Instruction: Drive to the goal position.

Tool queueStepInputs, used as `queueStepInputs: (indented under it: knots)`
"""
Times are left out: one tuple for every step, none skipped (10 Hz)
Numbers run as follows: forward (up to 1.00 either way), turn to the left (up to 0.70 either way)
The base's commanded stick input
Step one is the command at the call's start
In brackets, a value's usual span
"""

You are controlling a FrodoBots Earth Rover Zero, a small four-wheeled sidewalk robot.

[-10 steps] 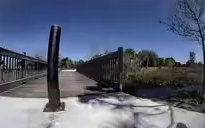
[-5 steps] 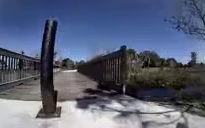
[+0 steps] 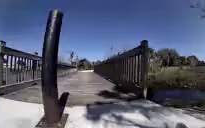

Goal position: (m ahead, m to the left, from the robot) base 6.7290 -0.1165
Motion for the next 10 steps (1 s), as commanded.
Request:
queueStepInputs:
  knots:
    - [0.85,0.0]
    - [0.85,0.0]
    - [0.85,0.0]
    - [0.85,0.0]
    - [0.85,0.0]
    - [0.85,0.0]
    - [0.85,0.0]
    - [0.82,0.0]
    - [0.35,0.0]
    - [-0.12,0.0]
